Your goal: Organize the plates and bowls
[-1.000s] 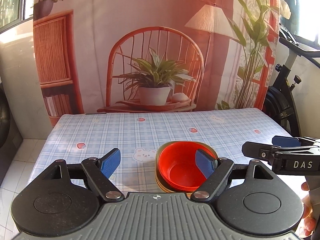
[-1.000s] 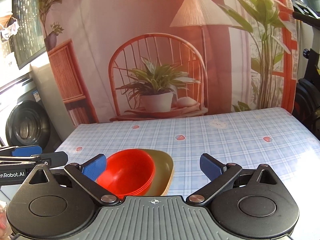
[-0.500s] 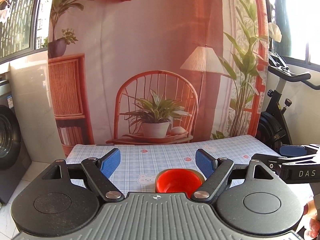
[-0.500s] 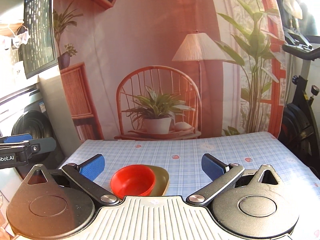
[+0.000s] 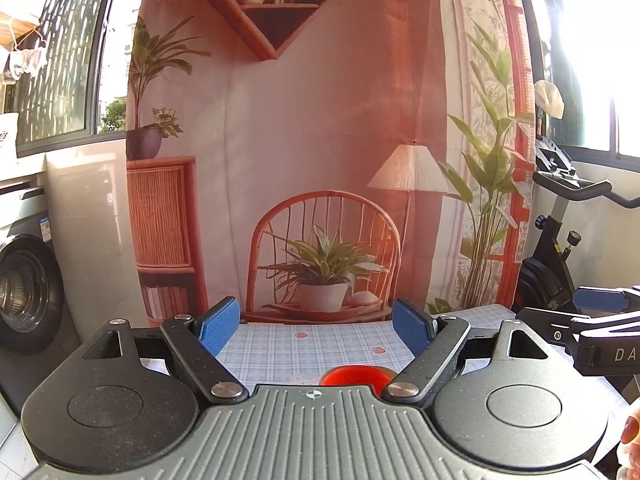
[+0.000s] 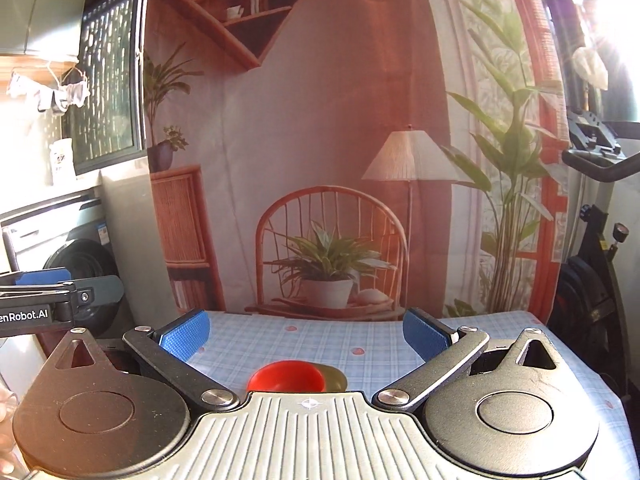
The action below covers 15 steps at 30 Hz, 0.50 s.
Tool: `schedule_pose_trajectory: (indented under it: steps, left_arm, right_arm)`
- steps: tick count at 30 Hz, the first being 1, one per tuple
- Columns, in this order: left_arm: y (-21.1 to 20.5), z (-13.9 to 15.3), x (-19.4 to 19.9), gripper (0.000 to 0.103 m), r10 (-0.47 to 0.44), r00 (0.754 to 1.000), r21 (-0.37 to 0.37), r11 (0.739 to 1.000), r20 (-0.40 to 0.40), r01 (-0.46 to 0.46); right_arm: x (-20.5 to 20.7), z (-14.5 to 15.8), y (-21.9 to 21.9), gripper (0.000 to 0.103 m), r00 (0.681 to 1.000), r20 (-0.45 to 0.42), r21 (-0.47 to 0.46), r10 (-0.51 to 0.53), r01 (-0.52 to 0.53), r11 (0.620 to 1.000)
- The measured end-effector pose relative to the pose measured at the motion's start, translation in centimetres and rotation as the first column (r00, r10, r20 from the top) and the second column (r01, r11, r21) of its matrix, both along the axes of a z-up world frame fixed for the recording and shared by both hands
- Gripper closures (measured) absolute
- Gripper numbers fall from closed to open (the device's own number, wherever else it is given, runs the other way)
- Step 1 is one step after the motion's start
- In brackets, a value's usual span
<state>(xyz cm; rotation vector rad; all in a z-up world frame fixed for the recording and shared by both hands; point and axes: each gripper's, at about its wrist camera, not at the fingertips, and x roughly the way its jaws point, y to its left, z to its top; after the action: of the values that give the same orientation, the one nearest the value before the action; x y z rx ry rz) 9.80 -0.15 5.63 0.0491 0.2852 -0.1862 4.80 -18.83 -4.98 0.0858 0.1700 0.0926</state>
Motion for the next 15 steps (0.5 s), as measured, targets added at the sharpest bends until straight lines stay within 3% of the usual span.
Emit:
schedule_pose_trajectory:
  steps: [15]
  left_arm:
    - [0.33, 0.19, -0.33, 0.018, 0.041, 0.999, 0.014, 0.999, -0.001, -0.041]
  right_arm:
    - [-0.01, 0.19, -0.11, 0.000, 1.000, 0.004, -0.001, -0.019, 0.019, 1.000]
